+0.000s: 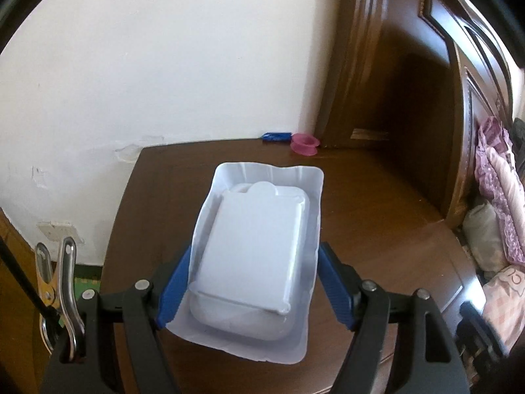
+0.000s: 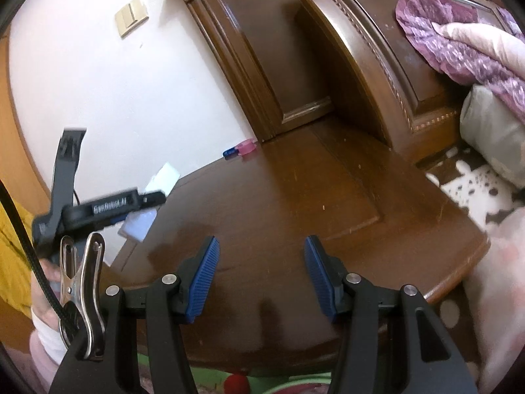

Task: Collect trash
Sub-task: 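Reach the right tool to the pink tape roll and close on it while the left tool holds the tray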

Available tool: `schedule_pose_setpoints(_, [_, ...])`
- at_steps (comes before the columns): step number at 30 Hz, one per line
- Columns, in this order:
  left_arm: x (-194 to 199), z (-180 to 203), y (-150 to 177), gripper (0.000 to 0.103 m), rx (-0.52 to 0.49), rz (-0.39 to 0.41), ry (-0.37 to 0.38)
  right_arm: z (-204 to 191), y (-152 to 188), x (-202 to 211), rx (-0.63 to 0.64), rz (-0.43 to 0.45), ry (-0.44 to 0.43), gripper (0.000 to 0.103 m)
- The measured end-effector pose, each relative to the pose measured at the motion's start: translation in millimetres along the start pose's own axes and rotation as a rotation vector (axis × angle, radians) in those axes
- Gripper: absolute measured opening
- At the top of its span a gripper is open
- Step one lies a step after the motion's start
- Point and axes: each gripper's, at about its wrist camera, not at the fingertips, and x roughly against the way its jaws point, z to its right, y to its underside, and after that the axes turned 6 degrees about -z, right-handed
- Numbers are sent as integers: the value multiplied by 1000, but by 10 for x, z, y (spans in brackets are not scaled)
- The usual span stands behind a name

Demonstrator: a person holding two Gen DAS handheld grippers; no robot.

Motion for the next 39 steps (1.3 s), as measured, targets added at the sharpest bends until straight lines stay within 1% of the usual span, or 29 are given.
schedule_pose_setpoints(4, [65, -184, -3, 77, 37, -3, 8, -172, -330, -63, 84, -38, 54, 55])
schedule_pose_setpoints(6, [89, -275, -9, 77, 59, -3, 14, -291, -503, -114, 125, -58, 64, 55])
schedule_pose_setpoints(8, [63, -367, -23, 77, 91, -19, 28, -412, -680, -221, 169, -90, 63, 55])
schedule_pose_setpoints(10, [30, -457, -34, 77, 121, -33, 30, -536, -872, -394, 210, -127, 86, 55])
schedule_pose_setpoints(13, [15, -587, -46, 77, 155, -40, 45, -684, -1119, -689, 241, -181, 107, 55])
schedule_pose_setpoints(16, [-2, -674, -51, 77, 172, -49, 50, -804, -1291, -994, 270, -219, 136, 55])
schedule_pose_setpoints(19, [0, -714, -35, 77, 174, -54, 65, -892, -1411, -1404, 299, -268, 196, 55])
schedule_pose_setpoints(22, [0, -713, -39, 77, 170, -50, 78, -878, -1491, -1731, 276, -314, 212, 55])
schedule_pose_setpoints(25, [13, -766, -49, 77, 200, -54, 110, -825, -1575, -1993, 234, -327, 215, 55])
schedule_pose_setpoints(30, [14, -790, -55, 77, 200, -59, 136, -740, -1673, -2193, 154, -315, 199, 55])
schedule_pose_setpoints(34, [13, -785, -56, 77, 208, -56, 130, -780, -1720, -2302, 146, -310, 211, 55])
schedule_pose_setpoints(39, [7, -690, -36, 77, 171, -50, 115, -799, -1775, -2515, 134, -327, 220, 55])
